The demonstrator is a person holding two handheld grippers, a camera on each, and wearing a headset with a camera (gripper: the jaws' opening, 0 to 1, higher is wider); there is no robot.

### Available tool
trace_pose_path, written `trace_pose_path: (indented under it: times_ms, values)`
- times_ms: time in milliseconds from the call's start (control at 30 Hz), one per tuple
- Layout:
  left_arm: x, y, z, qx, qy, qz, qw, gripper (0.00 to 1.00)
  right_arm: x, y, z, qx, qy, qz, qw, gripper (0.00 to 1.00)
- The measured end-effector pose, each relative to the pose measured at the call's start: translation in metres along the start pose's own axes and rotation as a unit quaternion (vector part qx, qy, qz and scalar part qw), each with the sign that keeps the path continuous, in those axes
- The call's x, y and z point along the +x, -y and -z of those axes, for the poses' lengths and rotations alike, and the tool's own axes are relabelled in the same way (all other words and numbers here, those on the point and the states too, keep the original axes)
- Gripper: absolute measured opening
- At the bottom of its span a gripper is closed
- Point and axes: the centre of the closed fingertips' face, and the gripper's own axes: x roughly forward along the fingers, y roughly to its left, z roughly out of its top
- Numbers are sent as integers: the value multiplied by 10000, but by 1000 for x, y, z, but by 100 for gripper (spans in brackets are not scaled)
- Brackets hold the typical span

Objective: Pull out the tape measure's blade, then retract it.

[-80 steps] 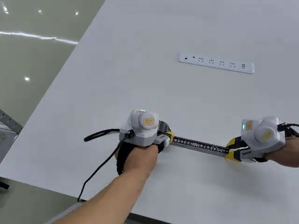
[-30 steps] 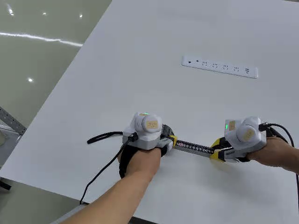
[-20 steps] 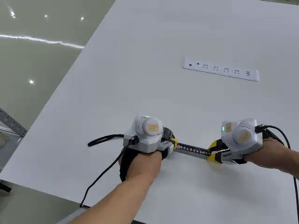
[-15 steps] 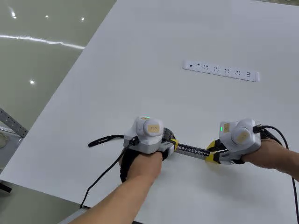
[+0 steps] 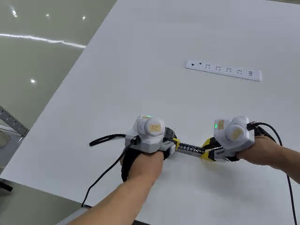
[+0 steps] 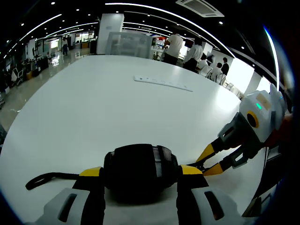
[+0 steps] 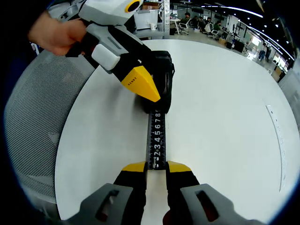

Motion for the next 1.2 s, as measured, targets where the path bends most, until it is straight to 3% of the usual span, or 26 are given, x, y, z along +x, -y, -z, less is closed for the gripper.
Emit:
trace_pose_path:
  times_ms: [1200]
  values:
    - [-1, 1, 0, 31, -23, 36, 10000, 58, 23, 0, -32, -163, 67, -100, 9998, 12]
